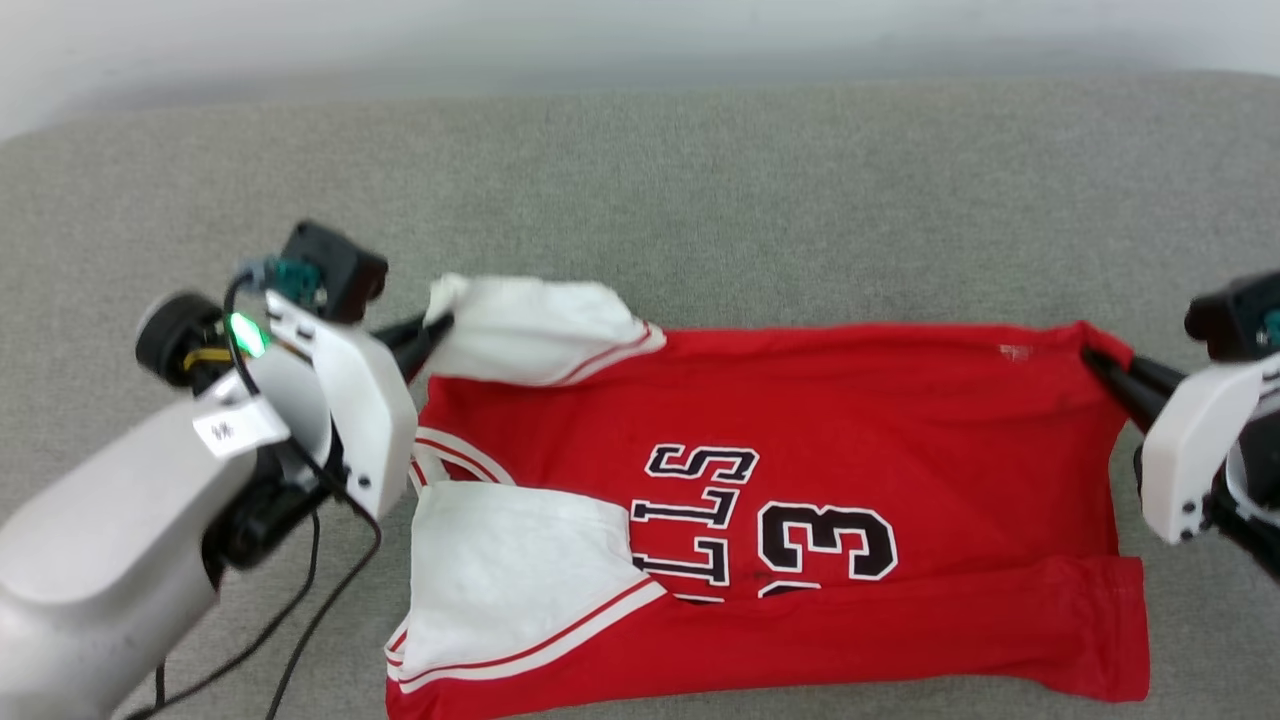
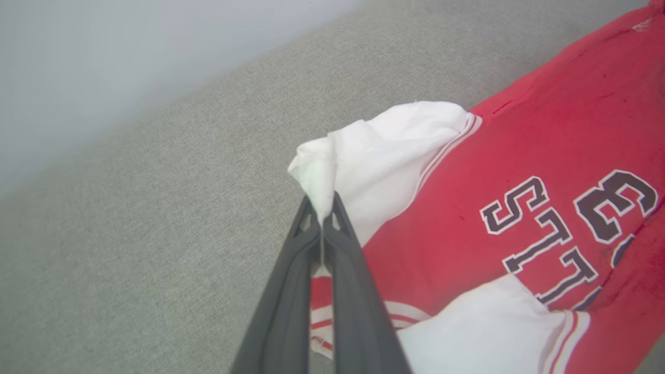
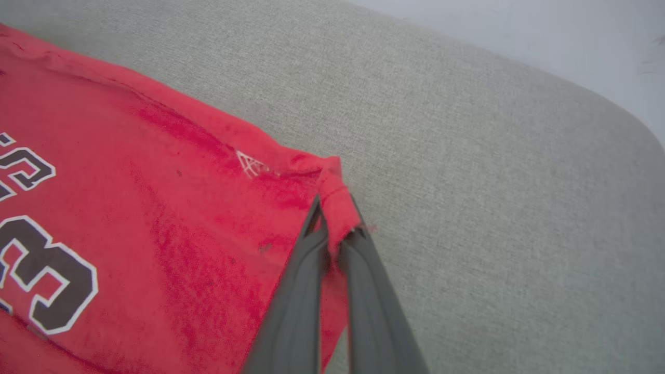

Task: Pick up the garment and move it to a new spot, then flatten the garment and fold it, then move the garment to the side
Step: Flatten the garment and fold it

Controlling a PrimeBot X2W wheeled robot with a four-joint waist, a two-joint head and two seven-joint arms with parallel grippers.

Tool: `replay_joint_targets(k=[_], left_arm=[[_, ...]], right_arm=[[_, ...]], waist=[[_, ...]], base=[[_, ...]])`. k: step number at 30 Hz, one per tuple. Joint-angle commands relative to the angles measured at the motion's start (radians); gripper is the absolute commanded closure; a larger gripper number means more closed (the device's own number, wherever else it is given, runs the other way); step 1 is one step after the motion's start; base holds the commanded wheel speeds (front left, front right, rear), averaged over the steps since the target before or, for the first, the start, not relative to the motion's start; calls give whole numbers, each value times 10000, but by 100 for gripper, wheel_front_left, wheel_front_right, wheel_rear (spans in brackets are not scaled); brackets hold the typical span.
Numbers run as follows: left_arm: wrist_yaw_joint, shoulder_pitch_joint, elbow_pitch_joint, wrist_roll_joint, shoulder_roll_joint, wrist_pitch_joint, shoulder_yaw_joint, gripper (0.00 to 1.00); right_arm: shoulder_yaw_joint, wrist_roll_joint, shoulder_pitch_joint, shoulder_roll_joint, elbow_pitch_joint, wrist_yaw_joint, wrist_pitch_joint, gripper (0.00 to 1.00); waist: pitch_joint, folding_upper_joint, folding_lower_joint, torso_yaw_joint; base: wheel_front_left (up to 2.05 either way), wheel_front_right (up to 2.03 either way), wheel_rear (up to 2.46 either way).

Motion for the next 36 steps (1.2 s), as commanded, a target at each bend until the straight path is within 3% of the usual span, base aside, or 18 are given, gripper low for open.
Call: replay_joint_targets(k=[1, 14, 31, 32, 33, 34, 36], left_arm=[[156, 419, -222, -108, 120, -58, -71, 100], [1088, 3007, -1072, -897, 491, -589, -539, 100], [1184, 4242, -331, -1177, 197, -945, -998, 100], [1218, 4217, -246, -1151, 143, -981, -990, 83], [1262, 4163, -161, -1076, 114, -1053, -974, 0], [1323, 4108, -107, -1103, 58, -1200, -880, 0], [1470, 4104, -63, -1049, -139, -1812, -615, 0]], right_arm=[[-136, -141, 513, -25, -211, -12, -101, 100], [-1496, -452, 3745, 239, -1471, -12, 131, 100], [-2770, -761, 5822, 916, -1679, -14, 420, 100], [-2826, -843, 5830, 982, -1585, -14, 376, 69], [-2848, -884, 5842, 1049, -1516, -14, 342, 20], [-2942, -806, 5840, 1182, -1490, -14, 272, 0], [-3192, -609, 5923, 1234, -1803, -12, 177, 0]], waist=[[-300, -1, 1, 19], [-1181, -1, 1, 129], [-1152, -1, 1, 196], [-1149, -1, 1, 202], [-1160, -1, 1, 213], [-1187, -1, 1, 225], [-1438, -1, 1, 262]], base=[[0, 0, 0], [0, 0, 0], [0, 0, 0], [0, 0, 0], [0, 0, 0], [0, 0, 0], [0, 0, 0]])
